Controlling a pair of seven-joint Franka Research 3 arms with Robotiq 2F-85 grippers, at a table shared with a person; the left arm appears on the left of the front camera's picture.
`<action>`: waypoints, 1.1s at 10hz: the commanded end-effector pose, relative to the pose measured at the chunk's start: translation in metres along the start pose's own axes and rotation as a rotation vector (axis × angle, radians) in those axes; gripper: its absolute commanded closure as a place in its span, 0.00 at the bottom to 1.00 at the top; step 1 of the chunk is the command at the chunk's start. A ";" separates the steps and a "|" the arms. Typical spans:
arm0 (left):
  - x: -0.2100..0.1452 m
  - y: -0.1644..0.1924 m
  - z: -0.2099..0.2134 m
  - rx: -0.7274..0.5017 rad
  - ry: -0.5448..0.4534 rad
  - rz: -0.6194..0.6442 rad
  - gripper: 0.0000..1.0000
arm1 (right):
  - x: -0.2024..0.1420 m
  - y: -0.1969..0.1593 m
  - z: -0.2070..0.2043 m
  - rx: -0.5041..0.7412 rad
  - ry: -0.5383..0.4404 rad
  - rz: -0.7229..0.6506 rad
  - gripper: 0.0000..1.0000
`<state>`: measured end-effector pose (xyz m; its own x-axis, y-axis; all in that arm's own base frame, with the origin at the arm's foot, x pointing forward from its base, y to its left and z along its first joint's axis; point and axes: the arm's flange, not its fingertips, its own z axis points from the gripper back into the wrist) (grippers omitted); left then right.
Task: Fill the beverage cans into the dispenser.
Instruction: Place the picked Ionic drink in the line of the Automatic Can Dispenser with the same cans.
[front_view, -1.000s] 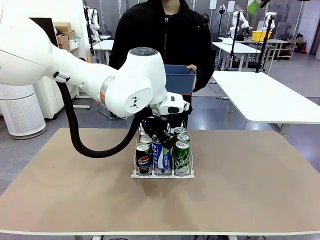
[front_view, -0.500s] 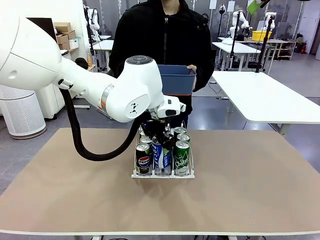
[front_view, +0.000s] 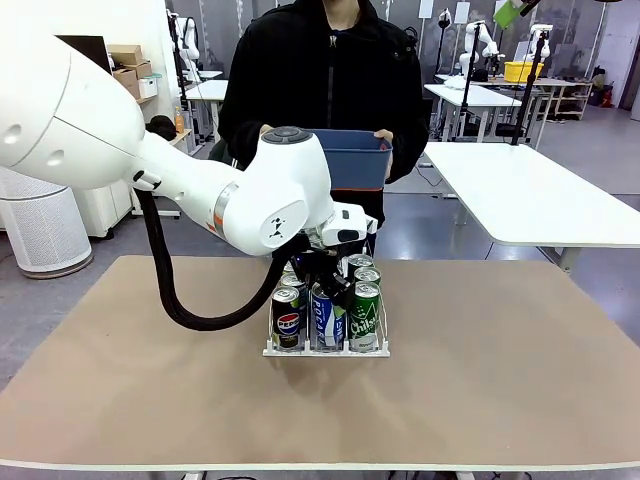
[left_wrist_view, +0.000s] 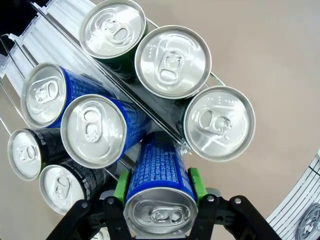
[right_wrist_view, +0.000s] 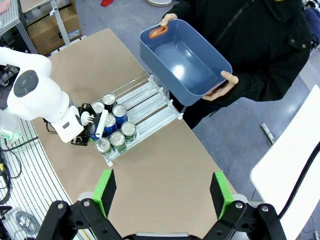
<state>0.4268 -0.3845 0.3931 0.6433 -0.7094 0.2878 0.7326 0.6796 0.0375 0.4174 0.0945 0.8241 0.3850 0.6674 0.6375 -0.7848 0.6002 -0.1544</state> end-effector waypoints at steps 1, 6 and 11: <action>0.008 -0.002 -0.007 -0.052 -0.003 0.006 0.43 | -0.002 0.001 0.000 0.000 0.000 -0.007 0.00; 0.003 0.005 -0.006 -0.016 0.018 0.009 0.23 | -0.002 0.001 0.000 0.000 0.000 -0.007 0.00; -0.003 -0.005 0.049 0.062 -0.034 0.064 0.01 | -0.002 0.001 0.000 0.000 0.000 -0.007 0.00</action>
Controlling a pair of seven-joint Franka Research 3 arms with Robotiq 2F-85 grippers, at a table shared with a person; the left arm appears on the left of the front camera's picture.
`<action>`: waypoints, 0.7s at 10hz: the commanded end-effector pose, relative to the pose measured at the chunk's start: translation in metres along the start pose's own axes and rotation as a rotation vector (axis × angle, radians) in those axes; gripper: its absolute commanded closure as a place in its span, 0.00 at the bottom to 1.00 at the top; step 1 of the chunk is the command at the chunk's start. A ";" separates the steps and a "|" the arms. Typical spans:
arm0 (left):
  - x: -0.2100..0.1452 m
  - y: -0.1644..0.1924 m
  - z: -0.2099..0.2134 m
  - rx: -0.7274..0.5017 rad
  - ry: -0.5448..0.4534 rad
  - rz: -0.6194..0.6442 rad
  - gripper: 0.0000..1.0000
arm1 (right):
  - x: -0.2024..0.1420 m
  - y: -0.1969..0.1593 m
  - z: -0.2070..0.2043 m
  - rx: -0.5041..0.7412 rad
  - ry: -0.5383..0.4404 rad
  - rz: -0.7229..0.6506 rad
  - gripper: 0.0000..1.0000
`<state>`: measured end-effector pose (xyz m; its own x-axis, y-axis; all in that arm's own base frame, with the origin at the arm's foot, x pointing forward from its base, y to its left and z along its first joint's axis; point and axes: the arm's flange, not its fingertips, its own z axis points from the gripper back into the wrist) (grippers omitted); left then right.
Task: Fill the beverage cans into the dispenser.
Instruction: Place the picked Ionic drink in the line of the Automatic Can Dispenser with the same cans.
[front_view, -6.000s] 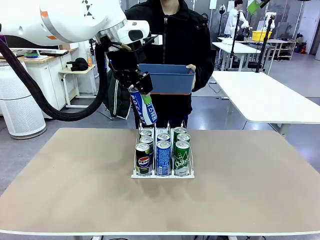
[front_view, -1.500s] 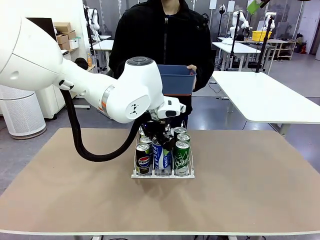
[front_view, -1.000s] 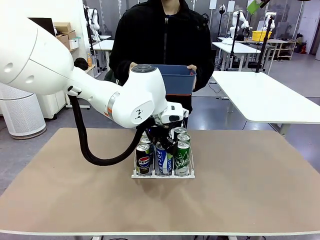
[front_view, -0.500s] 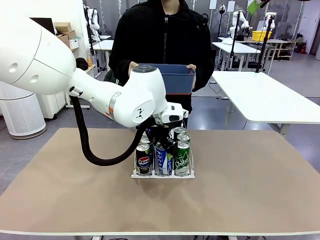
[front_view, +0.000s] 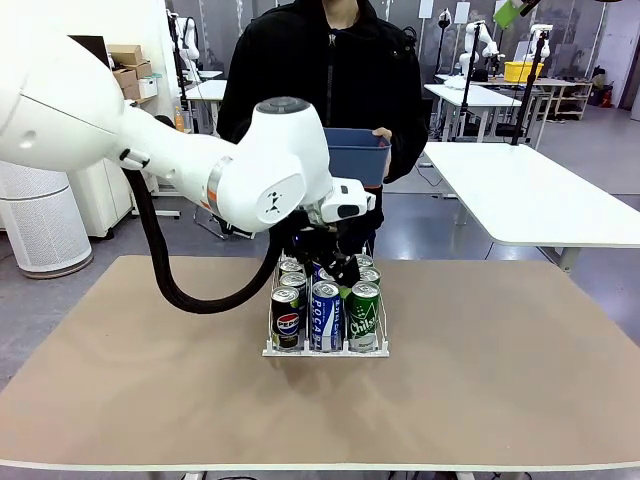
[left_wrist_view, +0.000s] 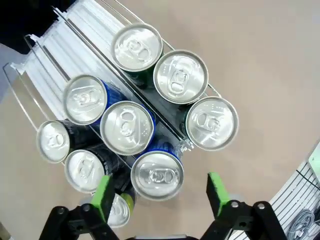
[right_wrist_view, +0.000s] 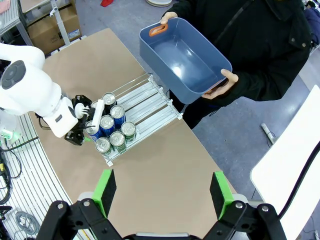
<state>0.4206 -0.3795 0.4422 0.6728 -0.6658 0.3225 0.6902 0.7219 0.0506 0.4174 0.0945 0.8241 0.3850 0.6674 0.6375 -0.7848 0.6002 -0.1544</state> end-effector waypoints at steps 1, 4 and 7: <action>-0.010 -0.008 0.005 0.038 -0.010 0.015 0.00 | -0.002 0.001 0.000 0.000 0.000 -0.007 0.00; -0.012 -0.013 0.014 0.047 -0.043 0.016 0.00 | -0.002 0.001 0.000 0.000 0.000 -0.007 0.00; -0.003 -0.008 0.017 0.016 -0.025 -0.004 0.00 | -0.002 0.001 0.000 0.000 0.000 -0.007 0.00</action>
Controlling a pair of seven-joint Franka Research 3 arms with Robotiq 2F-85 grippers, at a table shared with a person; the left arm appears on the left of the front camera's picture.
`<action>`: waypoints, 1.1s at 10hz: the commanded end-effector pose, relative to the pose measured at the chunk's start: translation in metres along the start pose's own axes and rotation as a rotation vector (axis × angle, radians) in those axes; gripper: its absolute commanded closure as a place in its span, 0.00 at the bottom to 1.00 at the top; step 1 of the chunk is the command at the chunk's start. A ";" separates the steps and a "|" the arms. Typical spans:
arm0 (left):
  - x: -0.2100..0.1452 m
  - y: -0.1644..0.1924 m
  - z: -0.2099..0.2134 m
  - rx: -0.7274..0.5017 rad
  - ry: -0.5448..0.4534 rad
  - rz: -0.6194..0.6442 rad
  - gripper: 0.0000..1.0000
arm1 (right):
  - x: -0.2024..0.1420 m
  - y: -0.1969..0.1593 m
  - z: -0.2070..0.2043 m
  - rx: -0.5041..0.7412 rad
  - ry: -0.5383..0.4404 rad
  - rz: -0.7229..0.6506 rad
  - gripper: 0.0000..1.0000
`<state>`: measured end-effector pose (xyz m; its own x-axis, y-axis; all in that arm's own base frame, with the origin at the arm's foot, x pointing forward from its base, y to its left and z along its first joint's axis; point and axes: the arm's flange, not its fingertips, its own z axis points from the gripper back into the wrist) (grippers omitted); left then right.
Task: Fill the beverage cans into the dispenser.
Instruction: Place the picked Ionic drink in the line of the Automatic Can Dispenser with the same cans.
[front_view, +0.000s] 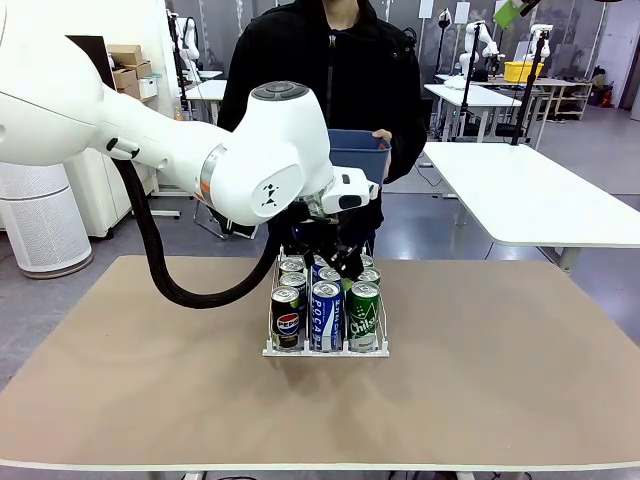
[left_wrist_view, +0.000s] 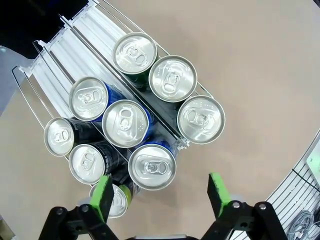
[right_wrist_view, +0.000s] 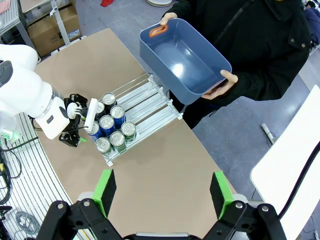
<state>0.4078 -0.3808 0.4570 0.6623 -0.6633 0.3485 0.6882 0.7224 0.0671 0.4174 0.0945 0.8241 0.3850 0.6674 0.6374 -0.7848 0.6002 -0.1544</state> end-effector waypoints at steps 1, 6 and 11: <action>0.000 0.001 0.000 -0.001 0.002 0.000 0.00 | -0.002 0.001 0.000 0.000 0.000 -0.007 0.00; 0.000 0.001 0.000 -0.001 0.002 0.000 0.00 | -0.002 0.001 0.000 0.000 0.000 -0.007 0.00; 0.000 0.001 0.000 -0.001 0.002 0.000 0.00 | -0.002 0.001 0.000 0.000 0.000 -0.007 0.00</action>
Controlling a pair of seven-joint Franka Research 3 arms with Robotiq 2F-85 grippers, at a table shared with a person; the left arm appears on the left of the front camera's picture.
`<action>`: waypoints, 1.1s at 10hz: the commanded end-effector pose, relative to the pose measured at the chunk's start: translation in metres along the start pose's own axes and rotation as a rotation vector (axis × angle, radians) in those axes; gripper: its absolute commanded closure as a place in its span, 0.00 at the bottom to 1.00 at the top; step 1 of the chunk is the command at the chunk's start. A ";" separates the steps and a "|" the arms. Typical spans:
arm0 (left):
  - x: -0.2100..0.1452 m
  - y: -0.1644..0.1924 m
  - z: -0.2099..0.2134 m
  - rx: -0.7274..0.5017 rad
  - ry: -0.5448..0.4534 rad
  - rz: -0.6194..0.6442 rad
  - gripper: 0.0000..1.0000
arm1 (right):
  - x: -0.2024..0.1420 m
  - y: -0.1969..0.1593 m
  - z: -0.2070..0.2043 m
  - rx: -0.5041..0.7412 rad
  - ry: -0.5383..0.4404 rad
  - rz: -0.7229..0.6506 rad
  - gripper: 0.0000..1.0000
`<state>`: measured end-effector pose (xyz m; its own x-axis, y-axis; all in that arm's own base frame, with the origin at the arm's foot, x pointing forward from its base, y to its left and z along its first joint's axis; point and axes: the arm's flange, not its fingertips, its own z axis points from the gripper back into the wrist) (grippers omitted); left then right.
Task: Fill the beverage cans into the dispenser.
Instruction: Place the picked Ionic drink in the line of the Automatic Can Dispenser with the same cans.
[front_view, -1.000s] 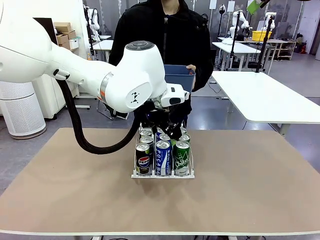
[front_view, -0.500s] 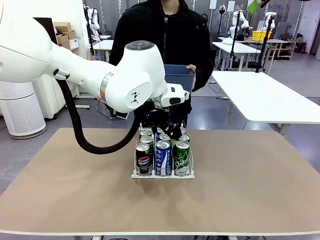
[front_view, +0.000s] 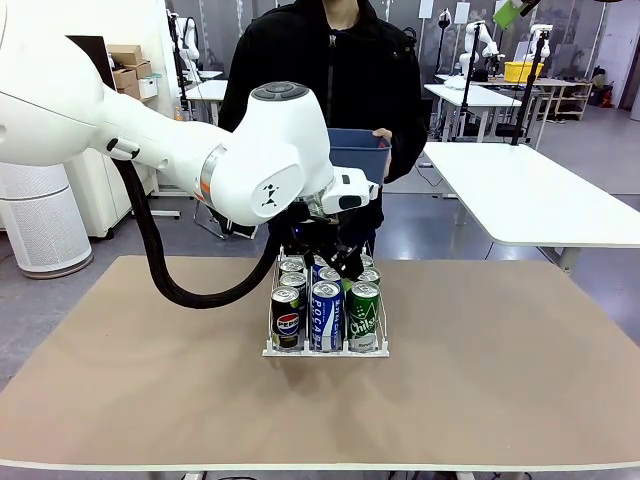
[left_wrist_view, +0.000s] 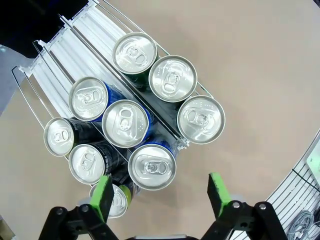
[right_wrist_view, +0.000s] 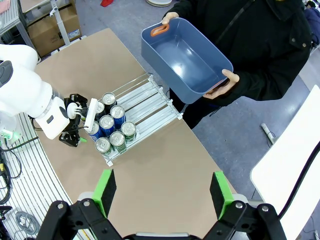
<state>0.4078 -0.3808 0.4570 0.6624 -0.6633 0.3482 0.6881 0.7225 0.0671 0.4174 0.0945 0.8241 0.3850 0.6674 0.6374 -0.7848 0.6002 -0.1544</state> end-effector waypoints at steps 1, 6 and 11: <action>0.000 0.000 0.000 0.000 0.000 0.000 0.00 | -0.002 0.001 0.000 0.000 0.000 -0.007 0.00; -0.028 0.038 0.099 -0.292 -0.084 -0.131 0.00 | -0.002 0.001 0.000 0.000 0.000 -0.007 0.00; -0.071 0.110 0.219 -0.268 -0.199 -0.149 0.00 | -0.002 0.001 0.000 0.000 0.000 -0.007 0.00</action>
<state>0.3737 -0.2283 0.6381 0.5096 -0.6866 0.5185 0.8370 0.5351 -0.1142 0.4175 0.0944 0.8241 0.3852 0.6673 0.6375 -0.7846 0.6004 -0.1544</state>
